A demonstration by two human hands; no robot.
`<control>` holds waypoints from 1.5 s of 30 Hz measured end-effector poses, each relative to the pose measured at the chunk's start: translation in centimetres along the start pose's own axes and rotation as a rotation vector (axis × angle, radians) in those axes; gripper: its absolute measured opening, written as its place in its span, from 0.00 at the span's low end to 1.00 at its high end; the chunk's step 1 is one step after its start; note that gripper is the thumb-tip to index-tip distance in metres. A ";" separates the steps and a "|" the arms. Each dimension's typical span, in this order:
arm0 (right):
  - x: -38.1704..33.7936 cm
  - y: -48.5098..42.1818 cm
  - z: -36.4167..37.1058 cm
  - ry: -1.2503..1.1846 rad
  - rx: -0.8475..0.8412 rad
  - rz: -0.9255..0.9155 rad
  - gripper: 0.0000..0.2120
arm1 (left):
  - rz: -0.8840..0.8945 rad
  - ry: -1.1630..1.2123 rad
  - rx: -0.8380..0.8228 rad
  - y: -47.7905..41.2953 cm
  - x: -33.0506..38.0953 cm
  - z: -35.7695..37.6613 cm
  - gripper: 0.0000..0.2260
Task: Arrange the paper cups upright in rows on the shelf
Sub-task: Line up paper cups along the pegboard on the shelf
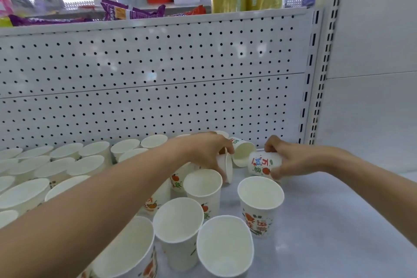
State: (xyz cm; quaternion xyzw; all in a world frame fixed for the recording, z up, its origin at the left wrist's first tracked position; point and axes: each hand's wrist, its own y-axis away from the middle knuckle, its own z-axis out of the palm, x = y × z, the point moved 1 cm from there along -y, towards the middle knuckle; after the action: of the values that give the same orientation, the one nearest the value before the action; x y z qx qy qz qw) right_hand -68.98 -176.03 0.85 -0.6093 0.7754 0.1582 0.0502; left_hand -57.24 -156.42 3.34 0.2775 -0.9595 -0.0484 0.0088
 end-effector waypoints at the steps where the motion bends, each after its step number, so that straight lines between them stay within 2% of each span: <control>1: 0.1 0.0 -0.4 -0.023 0.001 -0.009 0.25 | -0.012 -0.014 -0.008 -0.1 0.1 0.1 0.36; 4: 0.1 0.4 -1.9 -0.072 0.002 -0.052 0.19 | -0.025 -0.020 -0.003 -0.5 0.5 0.1 0.34; 7: -0.7 1.1 -3.2 -0.076 0.004 -0.093 0.15 | -0.025 0.043 0.034 -0.7 0.3 -0.3 0.28; 11: -1.9 1.6 -3.7 0.062 -0.066 -0.089 0.15 | -0.006 0.114 0.080 0.3 -0.5 -0.8 0.19; 13: -2.3 1.6 -3.6 0.110 -0.134 -0.090 0.17 | 0.011 0.154 0.090 1.2 -1.0 -1.1 0.17; 16: -2.7 1.4 -3.7 -0.008 -0.203 -0.121 0.17 | -0.016 0.230 0.077 2.4 -2.1 -1.7 0.19; 19: -2.7 0.4 -4.4 -0.081 -0.076 -0.151 0.17 | -0.047 0.341 0.073 3.1 -2.8 -2.1 0.27; 20: -2.7 -0.1 -4.6 -0.068 -0.021 -0.175 0.16 | -0.072 0.348 0.074 3.3 -2.9 -2.2 0.25; 24: -2.8 -2.1 -4.7 0.049 0.103 -0.191 0.13 | -0.127 0.341 0.043 3.3 -3.3 -2.1 0.07; 27: -2.9 -4.4 -3.7 0.117 0.133 -0.116 0.19 | -0.108 0.294 0.043 2.9 -3.6 -2.0 0.05; 29: -2.9 -6.1 -2.7 0.174 0.116 -0.064 0.20 | -0.075 0.288 0.116 2.4 -3.8 -2.2 0.07; 32: -3.0 -8.0 -2.2 0.197 0.221 -0.065 0.10 | -0.010 0.309 0.229 1.4 -4.0 -3.0 0.04; 35: -2.6 -8.4 -3.3 0.136 0.339 -0.046 0.06 | -0.016 0.159 0.227 0.0 -4.3 -3.2 0.08; 38: -1.7 -8.6 -4.7 0.075 0.279 -0.044 0.05 | -0.080 0.011 0.158 -1.6 -4.7 -2.8 0.11; 41: -0.9 -9.2 -5.1 0.033 0.185 -0.042 0.08 | -0.107 -0.045 0.098 -2.8 -4.5 -2.6 0.08; 45: -0.6 -9.0 -4.8 -0.085 0.200 -0.102 0.15 | -0.075 -0.044 0.140 -3.9 -3.6 -2.2 0.06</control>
State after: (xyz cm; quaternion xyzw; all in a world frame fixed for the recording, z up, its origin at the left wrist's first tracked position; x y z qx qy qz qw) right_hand -59.67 -178.83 3.85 -0.6325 0.7526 0.1031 0.1514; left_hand -52.04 -157.93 5.18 0.3123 -0.9493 0.0127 -0.0333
